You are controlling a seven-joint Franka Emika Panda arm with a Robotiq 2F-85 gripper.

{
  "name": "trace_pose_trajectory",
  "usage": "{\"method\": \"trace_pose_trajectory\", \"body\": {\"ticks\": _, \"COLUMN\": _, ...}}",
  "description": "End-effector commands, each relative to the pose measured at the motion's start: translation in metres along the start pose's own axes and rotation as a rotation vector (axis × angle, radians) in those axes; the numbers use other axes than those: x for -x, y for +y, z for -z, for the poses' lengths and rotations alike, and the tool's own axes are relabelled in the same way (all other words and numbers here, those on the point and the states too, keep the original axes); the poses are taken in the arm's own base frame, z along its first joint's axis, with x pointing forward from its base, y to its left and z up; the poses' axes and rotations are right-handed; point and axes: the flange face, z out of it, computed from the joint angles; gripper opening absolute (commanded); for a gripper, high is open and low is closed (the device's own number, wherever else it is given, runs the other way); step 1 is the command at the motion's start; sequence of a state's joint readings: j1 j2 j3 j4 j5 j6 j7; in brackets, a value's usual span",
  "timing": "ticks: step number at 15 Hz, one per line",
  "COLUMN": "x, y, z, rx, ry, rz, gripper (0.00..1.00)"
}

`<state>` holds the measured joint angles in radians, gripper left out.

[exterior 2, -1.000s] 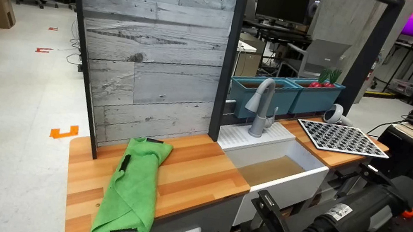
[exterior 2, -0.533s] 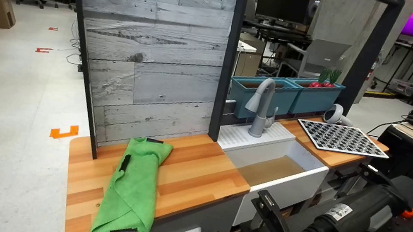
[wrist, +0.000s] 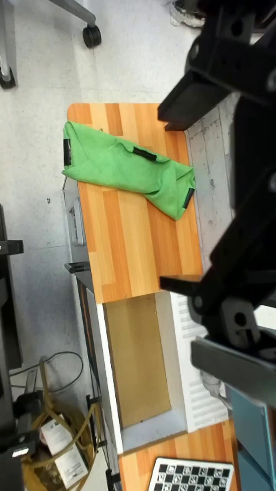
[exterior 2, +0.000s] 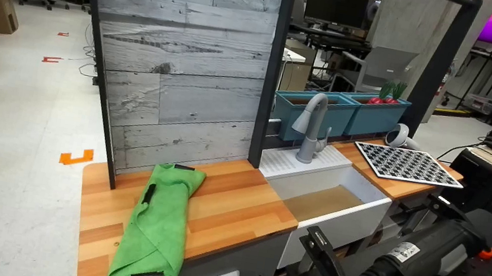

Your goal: Move the green cloth

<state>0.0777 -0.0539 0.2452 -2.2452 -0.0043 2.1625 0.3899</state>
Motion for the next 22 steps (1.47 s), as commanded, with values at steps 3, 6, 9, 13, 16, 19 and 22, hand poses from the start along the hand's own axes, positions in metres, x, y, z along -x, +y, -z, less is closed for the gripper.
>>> {"method": "trace_pose_trajectory", "body": {"ticks": 3, "x": -0.037, "y": -0.033, "z": -0.128, "rx": -0.036, "ry": -0.063, "rz": 0.029, "gripper": 1.0}}
{"method": "trace_pose_trajectory", "body": {"ticks": 6, "x": -0.049, "y": -0.057, "z": -0.194, "rx": -0.026, "ry": -0.113, "rz": 0.046, "gripper": 1.0}}
{"method": "trace_pose_trajectory", "body": {"ticks": 9, "x": -0.063, "y": -0.081, "z": -0.242, "rx": -0.019, "ry": -0.149, "rz": 0.06, "gripper": 1.0}}
{"method": "trace_pose_trajectory", "body": {"ticks": 13, "x": -0.087, "y": -0.108, "z": -0.286, "rx": -0.012, "ry": -0.147, "rz": 0.072, "gripper": 1.0}}
{"method": "trace_pose_trajectory", "body": {"ticks": 16, "x": -0.104, "y": -0.123, "z": -0.31, "rx": -0.003, "ry": -0.134, "rz": 0.071, "gripper": 1.0}}
{"method": "trace_pose_trajectory", "body": {"ticks": 19, "x": -0.118, "y": -0.132, "z": -0.329, "rx": 0.006, "ry": -0.118, "rz": 0.073, "gripper": 1.0}}
{"method": "trace_pose_trajectory", "body": {"ticks": 22, "x": -0.13, "y": -0.138, "z": -0.347, "rx": 0.016, "ry": -0.098, "rz": 0.078, "gripper": 1.0}}
